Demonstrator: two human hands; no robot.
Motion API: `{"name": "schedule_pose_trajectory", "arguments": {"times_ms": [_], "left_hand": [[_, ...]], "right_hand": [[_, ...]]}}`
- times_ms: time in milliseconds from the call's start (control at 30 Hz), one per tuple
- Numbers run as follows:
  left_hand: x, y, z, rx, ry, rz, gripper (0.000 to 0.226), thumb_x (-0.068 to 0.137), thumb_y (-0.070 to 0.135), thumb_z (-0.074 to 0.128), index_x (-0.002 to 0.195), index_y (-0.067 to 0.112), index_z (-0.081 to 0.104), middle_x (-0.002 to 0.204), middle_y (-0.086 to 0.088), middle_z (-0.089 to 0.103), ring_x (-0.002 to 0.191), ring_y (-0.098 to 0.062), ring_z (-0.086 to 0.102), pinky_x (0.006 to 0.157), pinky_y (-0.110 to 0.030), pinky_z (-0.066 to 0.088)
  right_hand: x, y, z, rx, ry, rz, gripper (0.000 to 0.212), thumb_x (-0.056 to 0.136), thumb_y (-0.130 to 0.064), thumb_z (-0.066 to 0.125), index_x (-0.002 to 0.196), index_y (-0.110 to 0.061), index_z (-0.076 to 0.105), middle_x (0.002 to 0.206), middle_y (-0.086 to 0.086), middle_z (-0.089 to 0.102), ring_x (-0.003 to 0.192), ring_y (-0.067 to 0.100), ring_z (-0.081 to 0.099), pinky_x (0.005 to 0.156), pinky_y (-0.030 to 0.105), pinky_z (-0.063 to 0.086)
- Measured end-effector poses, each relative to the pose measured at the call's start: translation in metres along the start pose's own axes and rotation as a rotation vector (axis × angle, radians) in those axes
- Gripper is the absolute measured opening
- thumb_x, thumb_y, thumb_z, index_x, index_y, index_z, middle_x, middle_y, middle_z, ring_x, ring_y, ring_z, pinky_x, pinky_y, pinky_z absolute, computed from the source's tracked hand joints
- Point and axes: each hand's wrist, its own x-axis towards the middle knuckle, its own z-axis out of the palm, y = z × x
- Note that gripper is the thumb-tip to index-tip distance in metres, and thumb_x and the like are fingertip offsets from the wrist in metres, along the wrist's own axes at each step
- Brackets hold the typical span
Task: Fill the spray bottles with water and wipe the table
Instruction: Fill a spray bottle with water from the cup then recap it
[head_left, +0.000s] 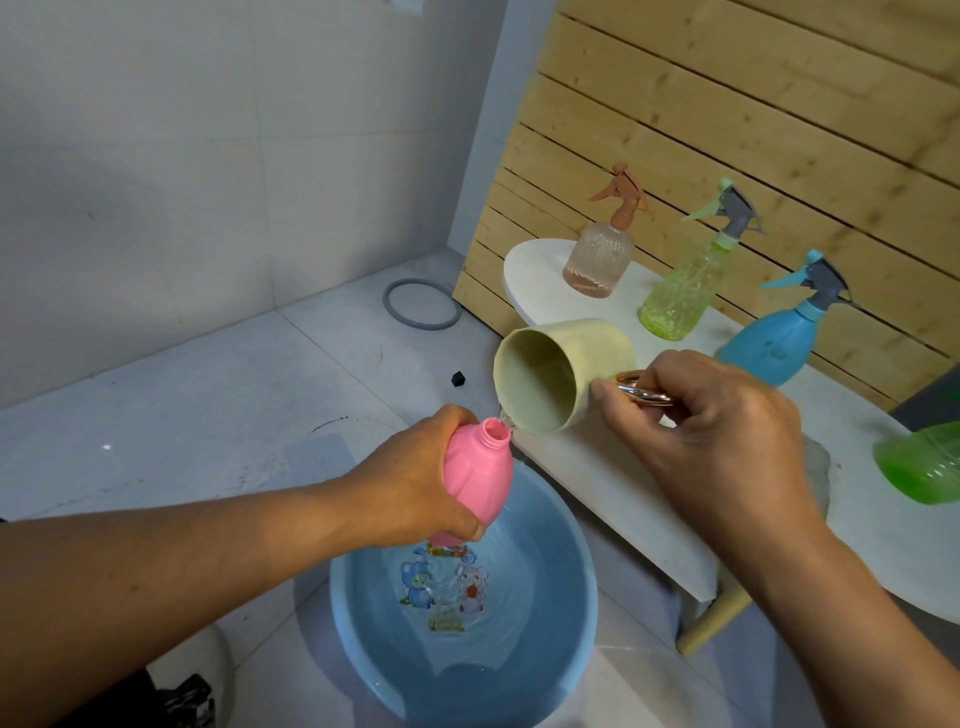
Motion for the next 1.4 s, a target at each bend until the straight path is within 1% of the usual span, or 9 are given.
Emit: {"name": "schedule_pose_trajectory", "arguments": {"times_ms": [267,400,600,767,933,1133,1233,1367,1400], "left_hand": [[-0.001,0.001,0.000,-0.013,-0.004,0.004,0.102,0.051,0.044,0.099,0.127,0.054,0.032,0.117,0.026,0.051,0.100,-0.003,0.056,0.058,-0.014,0.052],[-0.002,0.001,0.000,-0.004,-0.004,0.007,0.104,0.052,0.043,0.099,0.131,0.051,0.033,0.119,0.025,0.051,0.102,-0.003,0.055,0.061,-0.015,0.053],[-0.002,0.003,-0.001,-0.012,-0.003,0.015,0.101,0.053,0.041,0.099,0.127,0.054,0.032,0.116,0.029,0.049,0.099,-0.003,0.055,0.055,-0.010,0.049],[-0.003,0.004,-0.002,-0.013,0.010,0.015,0.100,0.052,0.042,0.099,0.127,0.053,0.034,0.115,0.026,0.052,0.099,-0.002,0.055,0.056,-0.011,0.050],[-0.005,0.006,-0.003,-0.036,0.014,0.012,0.097,0.053,0.041,0.099,0.123,0.056,0.033,0.112,0.029,0.051,0.097,-0.003,0.056,0.054,-0.009,0.048],[-0.004,0.008,-0.005,-0.056,0.038,0.011,0.095,0.053,0.039,0.099,0.121,0.055,0.035,0.110,0.028,0.053,0.096,-0.003,0.057,0.053,-0.007,0.046],[-0.004,0.009,-0.006,-0.075,0.063,0.014,0.097,0.054,0.038,0.098,0.126,0.052,0.036,0.112,0.027,0.053,0.097,-0.001,0.056,0.055,-0.008,0.047],[-0.002,0.015,-0.010,-0.137,0.132,0.029,0.099,0.057,0.030,0.097,0.136,0.044,0.039,0.117,0.024,0.053,0.100,-0.001,0.056,0.063,-0.015,0.047],[0.000,0.018,-0.012,-0.157,0.148,0.040,0.098,0.057,0.027,0.097,0.137,0.041,0.042,0.119,0.022,0.054,0.102,0.000,0.056,0.065,-0.017,0.048]], "right_hand": [[-0.001,-0.001,0.002,-0.052,0.018,-0.049,0.041,0.089,-0.041,0.072,0.065,-0.028,0.043,0.057,-0.006,0.043,0.058,0.022,0.042,0.050,0.034,0.035],[-0.002,-0.001,0.003,-0.087,0.020,-0.083,0.040,0.090,-0.043,0.071,0.064,-0.023,0.049,0.059,-0.006,0.043,0.058,0.023,0.042,0.051,0.034,0.035],[-0.002,0.000,0.005,-0.118,0.040,-0.133,0.040,0.093,-0.045,0.067,0.065,-0.019,0.054,0.060,-0.003,0.047,0.059,0.023,0.043,0.051,0.037,0.038],[-0.001,-0.006,0.003,-0.145,0.066,-0.200,0.036,0.095,-0.046,0.064,0.071,-0.029,0.043,0.065,-0.008,0.041,0.062,0.019,0.038,0.050,0.034,0.035],[-0.004,-0.006,0.004,-0.177,0.107,-0.255,0.038,0.096,-0.043,0.064,0.066,-0.023,0.052,0.063,-0.001,0.050,0.062,0.021,0.037,0.053,0.035,0.033],[-0.004,-0.006,0.003,-0.166,0.095,-0.268,0.039,0.096,-0.043,0.065,0.066,-0.023,0.052,0.063,-0.001,0.051,0.062,0.021,0.038,0.052,0.035,0.033],[-0.003,-0.004,0.005,-0.054,0.049,-0.134,0.042,0.093,-0.046,0.066,0.064,-0.021,0.050,0.061,-0.005,0.048,0.060,0.020,0.042,0.051,0.036,0.036],[0.004,0.011,0.018,0.394,-0.058,0.347,0.048,0.092,-0.052,0.067,0.061,-0.019,0.050,0.050,-0.010,0.041,0.052,0.009,0.035,0.050,0.032,0.030],[0.007,0.018,0.024,0.448,-0.081,0.446,0.049,0.093,-0.050,0.067,0.061,-0.018,0.049,0.048,-0.012,0.039,0.051,0.007,0.033,0.050,0.030,0.030]]}}
